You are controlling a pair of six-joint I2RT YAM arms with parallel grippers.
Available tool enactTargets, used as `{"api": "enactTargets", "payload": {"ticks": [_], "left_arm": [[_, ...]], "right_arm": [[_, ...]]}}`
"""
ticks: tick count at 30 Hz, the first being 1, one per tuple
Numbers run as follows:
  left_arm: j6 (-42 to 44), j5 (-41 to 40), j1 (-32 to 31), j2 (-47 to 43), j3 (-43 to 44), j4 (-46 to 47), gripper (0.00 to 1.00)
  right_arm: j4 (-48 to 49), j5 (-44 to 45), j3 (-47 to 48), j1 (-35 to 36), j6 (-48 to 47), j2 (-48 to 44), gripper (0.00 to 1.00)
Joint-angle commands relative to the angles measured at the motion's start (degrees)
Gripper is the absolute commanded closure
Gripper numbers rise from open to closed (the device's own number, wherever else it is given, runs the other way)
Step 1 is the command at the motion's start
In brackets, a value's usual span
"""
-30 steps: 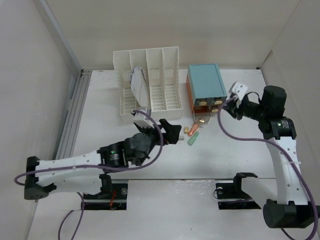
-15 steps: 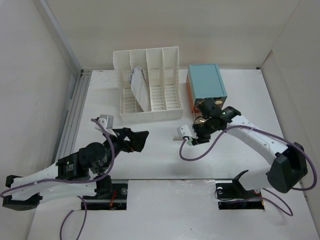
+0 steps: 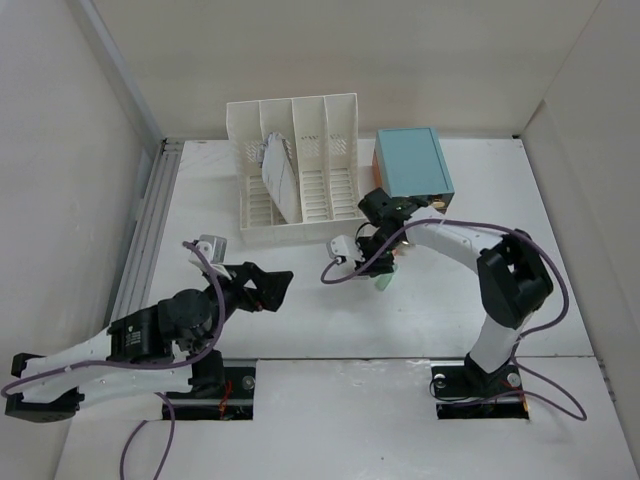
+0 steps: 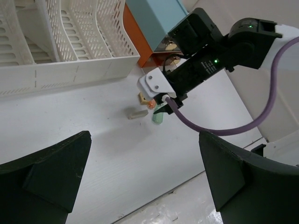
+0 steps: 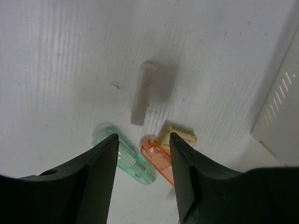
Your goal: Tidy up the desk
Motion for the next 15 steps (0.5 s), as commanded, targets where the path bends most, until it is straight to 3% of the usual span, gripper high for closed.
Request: {"api": "enactTargets", "payload": {"ticks": [1, 12, 15], "left_arm": [[-0.6, -0.7, -0.4, -2.1, 0.4, -0.6, 0.00], [-1.1, -0.7, -0.4, -7.9, 0.4, -2.3, 0.00], [-1.1, -1.2, -0.4, -8.5, 0.4, -2.3, 0.00]], "right_arm": [[2.7, -1.9, 3.0, 1.4, 4.4, 1.9, 0.47], [7.7, -3.2, -0.4, 4.5, 12.6, 4.7, 0.47], [10.6, -0.1, -1.0, 5.0, 15.5, 5.3, 0.50]]}}
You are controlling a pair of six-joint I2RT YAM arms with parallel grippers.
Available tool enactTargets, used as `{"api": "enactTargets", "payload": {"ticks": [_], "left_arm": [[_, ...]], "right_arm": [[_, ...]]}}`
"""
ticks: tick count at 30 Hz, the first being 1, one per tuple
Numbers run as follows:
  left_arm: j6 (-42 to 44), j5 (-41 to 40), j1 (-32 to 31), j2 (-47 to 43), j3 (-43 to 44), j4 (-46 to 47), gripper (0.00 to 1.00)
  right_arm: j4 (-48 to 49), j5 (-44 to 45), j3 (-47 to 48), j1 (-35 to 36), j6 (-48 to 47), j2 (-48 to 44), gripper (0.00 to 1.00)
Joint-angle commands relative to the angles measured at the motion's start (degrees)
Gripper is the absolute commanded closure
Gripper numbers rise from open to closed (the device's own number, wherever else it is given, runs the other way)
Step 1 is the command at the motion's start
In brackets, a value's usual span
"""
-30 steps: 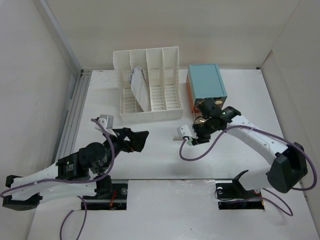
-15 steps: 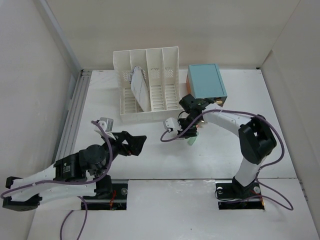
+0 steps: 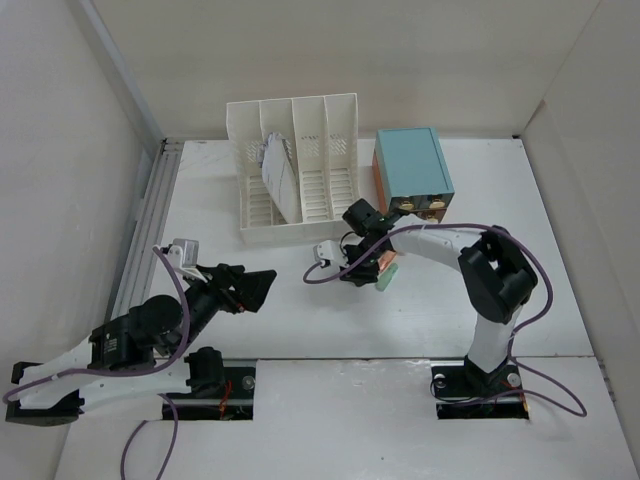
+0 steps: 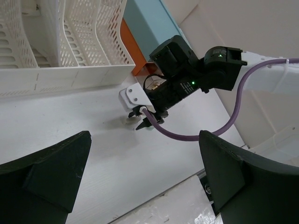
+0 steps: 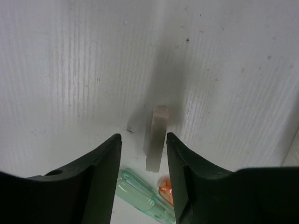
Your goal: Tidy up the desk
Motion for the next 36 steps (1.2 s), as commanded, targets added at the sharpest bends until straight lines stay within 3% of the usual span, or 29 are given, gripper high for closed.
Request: {"api": "enactTargets", "payload": {"ticks": [1, 3, 6, 10, 12, 18, 22, 27, 36], "left_arm": [[0.0, -1.0, -0.4, -0.8, 0.4, 0.2, 0.00], [0.0, -1.0, -0.4, -0.8, 0.4, 0.2, 0.00], [0.0, -1.0, -0.4, -0.8, 0.4, 0.2, 0.00], [0.0, -1.0, -0.4, -0.8, 0.4, 0.2, 0.00], [0.0, -1.0, -0.4, -0.8, 0.4, 0.2, 0.00], [0.0, -1.0, -0.4, -0.8, 0.4, 0.2, 0.00], [0.5, -1.0, -0.4, 0.2, 0.4, 0.2, 0.00], [0.5, -1.6, -0.4, 0.3, 0.4, 0.2, 0.00], [0.5, -2.2, -0.4, 0.8, 0.4, 0.2, 0.00]], "right_arm": [[4.4, 1.6, -0.4, 1.2, 4.6, 1.4, 0.52], [5.5, 2.2, -0.4, 1.2, 5.5, 1.9, 0.64], [6.7, 3.8, -0.9, 1.2, 6.8, 1.9, 0.67], [8.2, 5.1, -1.4, 1.2, 8.4, 1.9, 0.92], [8.2, 5.6, -1.4, 1.2, 8.4, 0.3, 0.99], [3.6, 8.1, 4.1, 0.0, 6.6, -10.5, 1.00], [0.1, 8.9, 6.4, -6.2, 2.6, -14.7, 1.00], [0.1, 11.7, 5.7, -12.5, 1.7, -16.5, 0.99], [2.4, 12.7, 4.1, -17.5, 2.9, -15.2, 0.99]]}}
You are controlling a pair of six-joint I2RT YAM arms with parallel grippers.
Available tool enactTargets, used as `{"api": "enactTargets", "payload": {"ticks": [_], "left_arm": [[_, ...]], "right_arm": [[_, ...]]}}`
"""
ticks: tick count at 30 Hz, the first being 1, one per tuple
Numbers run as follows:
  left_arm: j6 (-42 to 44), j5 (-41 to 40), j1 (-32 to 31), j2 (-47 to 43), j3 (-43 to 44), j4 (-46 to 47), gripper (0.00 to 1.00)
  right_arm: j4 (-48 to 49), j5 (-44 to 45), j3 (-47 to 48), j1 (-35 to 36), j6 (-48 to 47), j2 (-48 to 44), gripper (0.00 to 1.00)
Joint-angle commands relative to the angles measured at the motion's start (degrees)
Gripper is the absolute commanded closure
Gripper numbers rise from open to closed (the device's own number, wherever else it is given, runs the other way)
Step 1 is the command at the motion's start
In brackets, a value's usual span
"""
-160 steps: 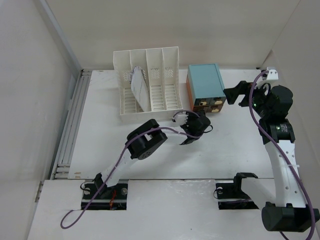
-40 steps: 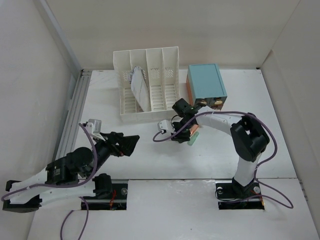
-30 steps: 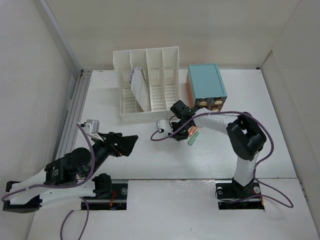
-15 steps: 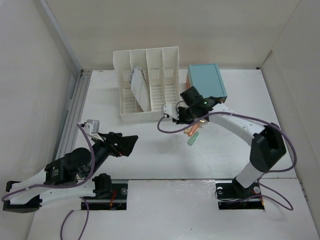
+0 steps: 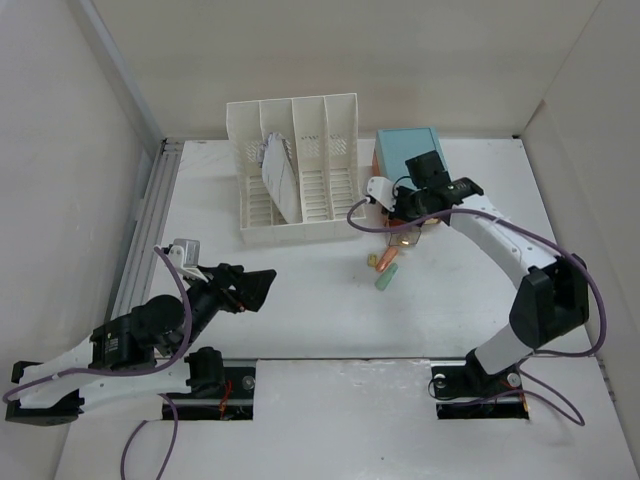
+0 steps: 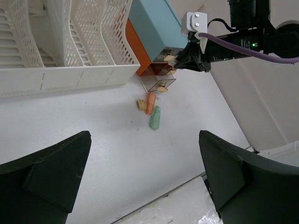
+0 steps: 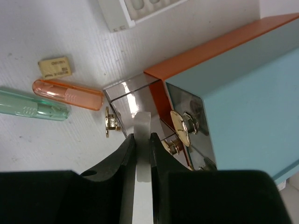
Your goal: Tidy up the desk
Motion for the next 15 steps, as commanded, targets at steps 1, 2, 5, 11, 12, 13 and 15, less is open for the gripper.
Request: {"api": "enactTargets", "payload": {"ticks": [1, 2, 5, 11, 12, 13, 15], "left_arm": [[0.6, -0.9, -0.4, 0.6, 0.4, 0.8, 0.00], [0.6, -1.5, -0.4, 0.6, 0.4, 0.8, 0.00], [0.6, -1.5, -0.4, 1.2, 0.4, 0.3, 0.00], [0.6, -1.5, -0.4, 1.2, 0.4, 0.3, 0.00], [0.6, -1.5, -0.4, 1.2, 0.4, 0.3, 0.00], [0.6, -1.5, -0.4, 1.2, 0.4, 0.3, 0.00], [0.6, -1.5, -0.4, 1.2, 0.4, 0.3, 0.00]], "right_arm": [[1.1, 0.3, -0.1, -1.0, 0.2, 0.2, 0.99], [1.1, 0.3, -0.1, -1.7, 0.2, 1.2, 0.99], [1.6, 0.3, -0.1, -2.2, 0.7, 3.4, 0.99], [2.8, 1.3, -0.1, -2.8, 0.7, 6.5, 0.94], [3.4, 1.8, -0.1, -2.8, 0.7, 6.5, 0.92], [3.4, 1.8, -0.1, -2.8, 0.7, 6.5, 0.82], [4.1, 1.8, -0.1, -2.8, 1.3, 6.5, 0.64]]}}
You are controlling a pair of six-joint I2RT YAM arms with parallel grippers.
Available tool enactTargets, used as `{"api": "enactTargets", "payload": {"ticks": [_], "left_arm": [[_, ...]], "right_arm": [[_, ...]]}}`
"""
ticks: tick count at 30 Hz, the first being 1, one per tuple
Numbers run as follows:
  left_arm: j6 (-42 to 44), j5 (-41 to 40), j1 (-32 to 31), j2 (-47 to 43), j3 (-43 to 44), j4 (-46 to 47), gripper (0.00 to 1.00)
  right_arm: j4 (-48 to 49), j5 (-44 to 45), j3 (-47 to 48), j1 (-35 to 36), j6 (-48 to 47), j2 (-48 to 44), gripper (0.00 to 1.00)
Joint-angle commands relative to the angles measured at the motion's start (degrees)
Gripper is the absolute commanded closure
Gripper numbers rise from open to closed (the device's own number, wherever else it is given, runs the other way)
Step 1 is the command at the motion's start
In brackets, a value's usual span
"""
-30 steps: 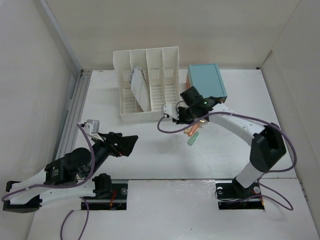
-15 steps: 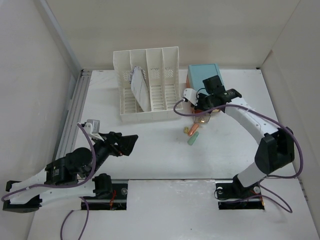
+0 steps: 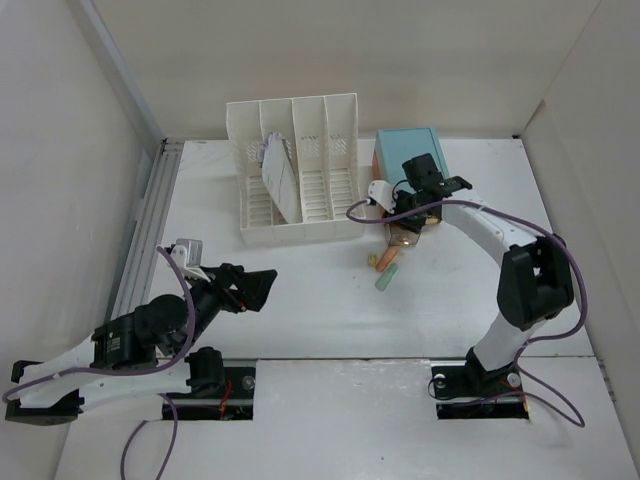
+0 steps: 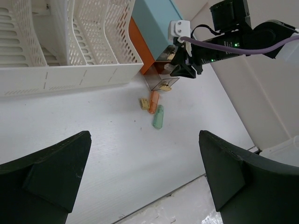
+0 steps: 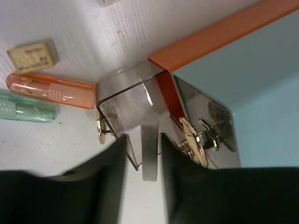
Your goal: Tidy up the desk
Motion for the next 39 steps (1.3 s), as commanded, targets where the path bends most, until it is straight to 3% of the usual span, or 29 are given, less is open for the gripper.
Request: {"api": "enactTargets", "payload": {"ticks": [1, 5, 7, 8, 11, 13, 16, 21, 29, 39], "left_arm": [[0.5, -1.0, -0.4, 0.5, 0.4, 0.7, 0.00], [0.5, -1.0, -0.4, 0.5, -0.1, 0.7, 0.00], [0.5, -1.6, -0.4, 0.5, -0.1, 0.7, 0.00], [0.5, -1.6, -0.4, 0.5, -0.1, 0.7, 0.00], [0.5, -1.6, -0.4, 0.5, -0.1, 0.2, 0.00], [0.5, -1.6, -0.4, 0.5, -0.1, 0.2, 0.00], [0.0, -1.6, -0.4, 0.5, -0.1, 0.2, 0.00], [-0.6, -2.1, -0.4, 0.5, -0.1, -0.4, 0.00], [-0.6, -2.6, -0.4, 0.0, -0.1, -0.9, 0.00], [-0.6, -2.6, -0.4, -0.6, -0.1, -0.9, 0.00]], "right_arm": [[3.2, 0.0, -0.1, -0.1, 0.9, -0.9, 0.53], [3.7, -1.4, -0.1, -0.1, 1.5, -3.0, 0.52], [3.0, -4.3, -0.1, -0.1, 1.5, -4.7, 0.55], [2.3, -5.9, -0.1, -0.1, 1.5, -5.4, 0.62], [-1.4, -16.0, -1.7, 1.0, -5.2, -7.1, 0.72], [-7.4, -20.2, -4.1, 2.8, -15.6, -7.8, 0.72], [-7.9, -20.2, -7.5, 8.3, -21.8, -6.2, 0.71], [-1.8, -14.7, -8.7, 15.3, -19.7, -0.3, 0.66], [3.6, -10.7, -5.3, 15.3, -9.8, 5.6, 0.55], [6.7, -9.8, -7.3, 13.6, -5.3, 4.5, 0.53]]}}
